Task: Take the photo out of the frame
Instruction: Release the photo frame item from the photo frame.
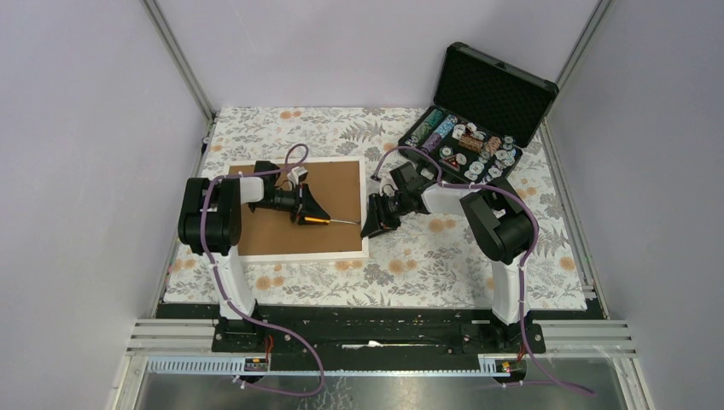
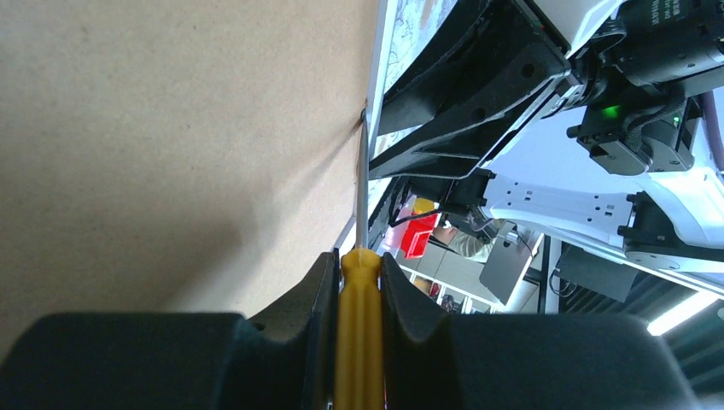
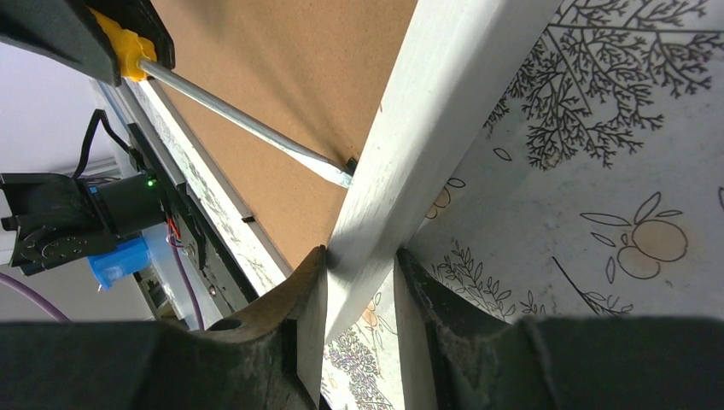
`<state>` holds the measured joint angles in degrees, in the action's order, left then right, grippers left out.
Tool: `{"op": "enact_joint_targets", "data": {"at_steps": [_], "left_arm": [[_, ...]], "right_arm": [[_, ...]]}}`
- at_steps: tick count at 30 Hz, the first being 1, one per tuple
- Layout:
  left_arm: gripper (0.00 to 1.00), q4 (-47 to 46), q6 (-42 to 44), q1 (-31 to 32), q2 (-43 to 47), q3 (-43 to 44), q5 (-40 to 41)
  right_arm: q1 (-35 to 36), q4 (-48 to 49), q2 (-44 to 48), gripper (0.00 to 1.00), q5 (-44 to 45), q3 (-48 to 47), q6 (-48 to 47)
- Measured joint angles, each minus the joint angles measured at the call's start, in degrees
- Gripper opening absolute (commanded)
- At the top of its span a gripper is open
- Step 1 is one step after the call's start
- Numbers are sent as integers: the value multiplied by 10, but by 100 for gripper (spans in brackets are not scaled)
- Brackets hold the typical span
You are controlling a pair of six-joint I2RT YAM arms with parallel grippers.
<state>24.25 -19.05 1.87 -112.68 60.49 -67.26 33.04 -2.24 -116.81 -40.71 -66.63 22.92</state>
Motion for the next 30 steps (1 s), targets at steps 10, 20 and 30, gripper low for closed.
{"op": "enact_joint_targets", "data": {"at_steps": [10,20,30], "left_arm": [[0,-55,-39,4,6,-1,10],[0,4,39,2,44,-2,40],[0,93,146,-5,127,24,84]], "right_arm": [[1,-11,-2,0,1,-7,-9],[1,-9,2,19,0,-5,-17],[17,-6,57,73,42,18,-109]]}}
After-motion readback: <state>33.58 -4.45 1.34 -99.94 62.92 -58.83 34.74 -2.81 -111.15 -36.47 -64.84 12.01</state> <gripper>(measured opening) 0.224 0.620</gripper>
